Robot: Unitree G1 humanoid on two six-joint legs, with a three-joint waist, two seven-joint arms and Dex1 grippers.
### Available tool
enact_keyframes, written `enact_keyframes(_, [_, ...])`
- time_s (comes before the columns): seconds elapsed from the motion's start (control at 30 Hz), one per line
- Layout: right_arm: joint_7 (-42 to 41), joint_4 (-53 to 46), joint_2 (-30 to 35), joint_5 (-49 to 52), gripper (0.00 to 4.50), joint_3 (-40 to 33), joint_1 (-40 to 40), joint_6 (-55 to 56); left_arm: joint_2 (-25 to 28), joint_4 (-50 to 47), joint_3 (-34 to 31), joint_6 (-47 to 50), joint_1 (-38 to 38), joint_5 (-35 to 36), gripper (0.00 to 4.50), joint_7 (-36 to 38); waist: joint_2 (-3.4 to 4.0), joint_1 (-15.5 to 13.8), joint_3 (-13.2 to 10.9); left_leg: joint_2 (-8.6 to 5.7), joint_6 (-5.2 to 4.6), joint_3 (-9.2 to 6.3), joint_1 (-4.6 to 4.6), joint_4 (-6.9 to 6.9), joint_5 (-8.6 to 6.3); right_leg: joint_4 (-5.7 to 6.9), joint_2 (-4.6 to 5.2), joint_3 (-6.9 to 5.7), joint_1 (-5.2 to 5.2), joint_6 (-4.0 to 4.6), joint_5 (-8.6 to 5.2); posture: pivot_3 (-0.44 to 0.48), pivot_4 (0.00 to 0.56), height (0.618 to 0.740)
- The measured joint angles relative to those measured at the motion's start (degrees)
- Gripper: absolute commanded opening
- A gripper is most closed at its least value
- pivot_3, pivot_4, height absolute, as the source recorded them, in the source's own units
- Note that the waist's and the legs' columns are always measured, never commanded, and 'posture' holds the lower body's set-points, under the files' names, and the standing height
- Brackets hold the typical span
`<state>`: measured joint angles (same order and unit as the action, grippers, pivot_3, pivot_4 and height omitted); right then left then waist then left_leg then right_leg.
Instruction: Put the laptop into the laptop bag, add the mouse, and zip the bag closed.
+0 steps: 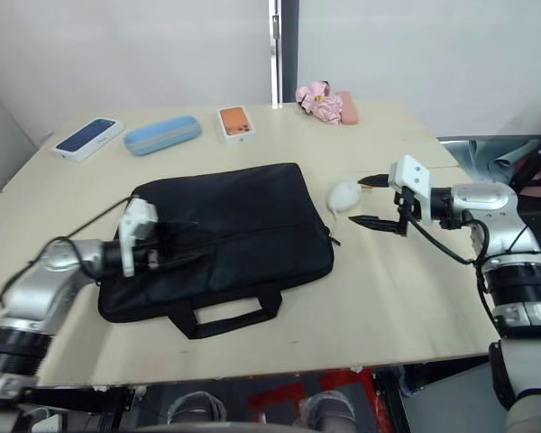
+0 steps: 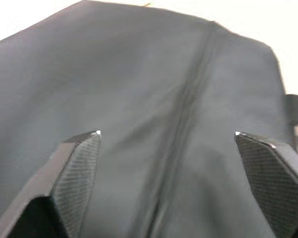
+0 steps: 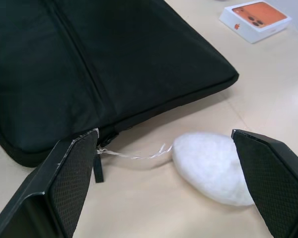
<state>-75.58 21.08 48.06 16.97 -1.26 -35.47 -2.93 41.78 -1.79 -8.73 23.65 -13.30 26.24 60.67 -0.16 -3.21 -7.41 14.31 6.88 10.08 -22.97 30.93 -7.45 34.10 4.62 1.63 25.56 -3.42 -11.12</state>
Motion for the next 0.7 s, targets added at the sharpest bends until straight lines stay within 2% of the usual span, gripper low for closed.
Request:
enact_keyframes(0.13, [-0.1,-1.6,0.5,1.1,4.50,-0.9,0.1,-2.5,6.0,-2.0,-7.4,4.2,4.2,3.0,4.48,0.2,-0.16,-0.4,-0.4,0.01,-0.29,-0.05,-0.03,0.07,0.14,0.02,-0.01,-0.03,-0.01,0.02,0.00,0.000,0.150,0.740])
enact_keyframes(0.33, [-0.7,-1.5,3.5,1.8,4.50,-1.6,-0.3,-5.6,14.7,-2.3,-17.5,6.4,9.8,3.6,4.48,3.1,-0.22,-0.9,-0.6,0.00,-0.44,-0.13,-0.16,0.32,0.08,0.07,0.00,-0.06,-0.02,0.05,0.00,0.000,0.150,0.740])
enact_keyframes(0.5, [-2.7,-6.3,9.6,5.4,4.50,-2.7,-2.7,-18.0,22.1,1.4,-27.9,10.1,14.1,3.6,4.48,6.4,-0.22,-1.4,-0.7,0.01,-0.45,-0.16,-0.05,0.59,0.06,0.39,0.01,-0.02,-0.12,0.05,0.00,0.000,0.150,0.740])
enact_keyframes(0.6, [-4.3,-9.9,12.6,7.4,4.50,-2.9,-4.2,-23.3,25.9,3.5,-30.9,12.8,14.6,3.5,4.48,8.2,-0.23,-1.6,-0.7,0.02,-0.28,-0.21,0.11,0.73,-0.05,0.56,0.01,-0.02,-0.27,0.06,-0.01,0.000,0.150,0.740])
enact_keyframes(0.7, [-4.6,-10.7,12.8,9.4,4.50,-2.9,-5.7,-27.9,29.2,8.9,-32.0,13.7,14.0,3.2,4.48,9.8,-0.23,-1.7,-0.7,0.02,0.09,-0.23,0.14,1.04,-0.29,0.89,0.05,0.03,-0.26,0.06,-0.01,0.000,0.150,0.740])
